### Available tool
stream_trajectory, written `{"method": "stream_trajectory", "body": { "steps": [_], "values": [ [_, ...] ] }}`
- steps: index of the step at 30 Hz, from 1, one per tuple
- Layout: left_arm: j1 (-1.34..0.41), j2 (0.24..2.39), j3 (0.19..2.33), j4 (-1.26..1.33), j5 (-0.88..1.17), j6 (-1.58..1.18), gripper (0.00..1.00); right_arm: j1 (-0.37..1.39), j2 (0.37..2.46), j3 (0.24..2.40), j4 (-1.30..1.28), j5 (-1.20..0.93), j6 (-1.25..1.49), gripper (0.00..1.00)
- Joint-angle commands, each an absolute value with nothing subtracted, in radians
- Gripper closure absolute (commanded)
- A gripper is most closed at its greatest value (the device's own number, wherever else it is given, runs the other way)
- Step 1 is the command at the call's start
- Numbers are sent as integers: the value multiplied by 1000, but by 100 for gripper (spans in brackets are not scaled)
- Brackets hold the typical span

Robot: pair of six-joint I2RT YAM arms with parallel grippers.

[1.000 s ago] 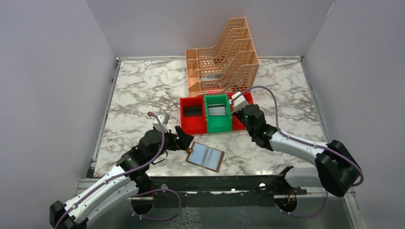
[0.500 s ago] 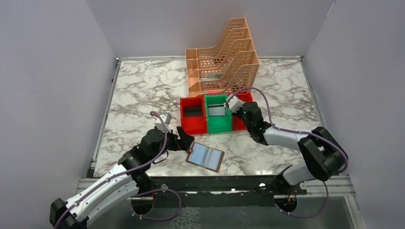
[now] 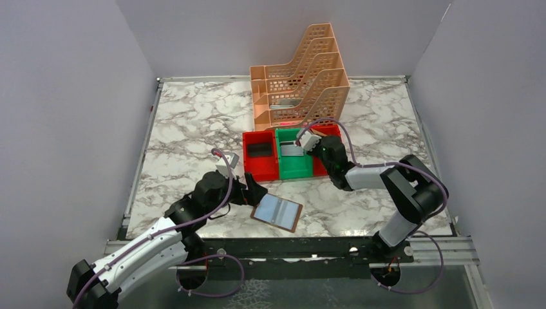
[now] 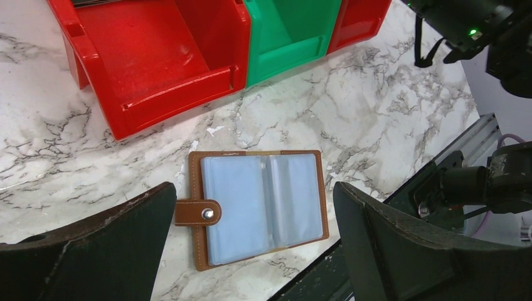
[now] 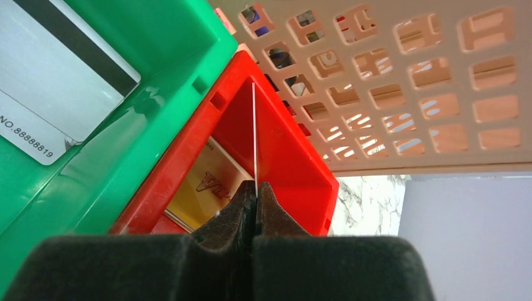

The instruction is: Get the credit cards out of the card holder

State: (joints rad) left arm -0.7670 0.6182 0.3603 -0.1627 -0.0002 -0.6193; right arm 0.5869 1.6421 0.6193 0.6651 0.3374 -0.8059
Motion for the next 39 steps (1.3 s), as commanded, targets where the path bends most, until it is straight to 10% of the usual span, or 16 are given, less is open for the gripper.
{"method": "stream_trajectory", "body": {
  "steps": [1,39],
  "values": [
    [-765,600,360,-126,30,-608,1,579,1706,649,804,370,-880,99],
    [-765,628,355,-128,18,-610,1,549,1636,613,719,240,-714,64]
  ]
}}
